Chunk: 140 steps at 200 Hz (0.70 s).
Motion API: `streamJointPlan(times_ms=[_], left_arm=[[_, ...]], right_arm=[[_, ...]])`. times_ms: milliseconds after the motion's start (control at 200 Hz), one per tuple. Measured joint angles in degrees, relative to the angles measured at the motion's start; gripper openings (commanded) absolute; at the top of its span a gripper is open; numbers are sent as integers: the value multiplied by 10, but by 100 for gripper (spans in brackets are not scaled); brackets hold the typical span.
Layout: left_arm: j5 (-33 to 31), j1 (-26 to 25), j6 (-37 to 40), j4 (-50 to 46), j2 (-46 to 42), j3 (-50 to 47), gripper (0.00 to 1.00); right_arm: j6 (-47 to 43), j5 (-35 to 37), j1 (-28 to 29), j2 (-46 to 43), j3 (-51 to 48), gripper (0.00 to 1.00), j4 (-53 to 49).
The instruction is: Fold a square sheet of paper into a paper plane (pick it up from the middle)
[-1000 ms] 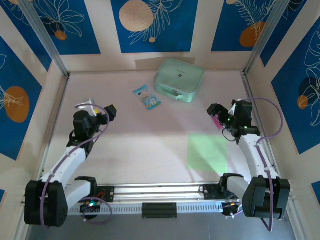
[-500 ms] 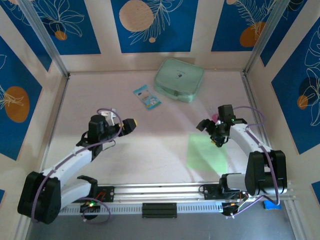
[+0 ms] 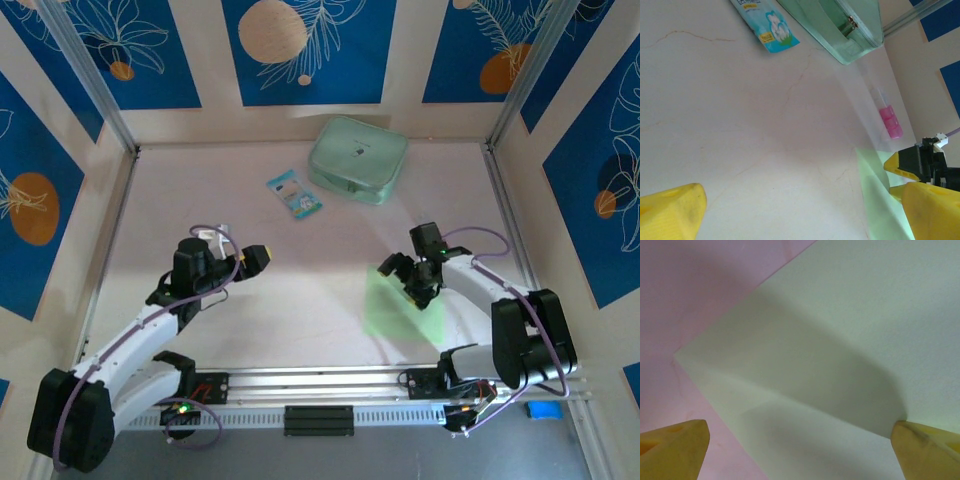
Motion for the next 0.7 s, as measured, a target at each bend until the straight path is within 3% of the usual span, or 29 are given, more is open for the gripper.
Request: streamJointPlan(times_ms=[420,555,700], left_arm=[[-67,0,4,-94,-48,0,100],[-75,4,-8,-109,-74,0,100],[-51,17,-29,-91,-102,-17,100]], right_arm=[[217,-2,156,56,26,92,129],[178,0,162,54,65,92,102],[50,-10,103,34,93,92,66]])
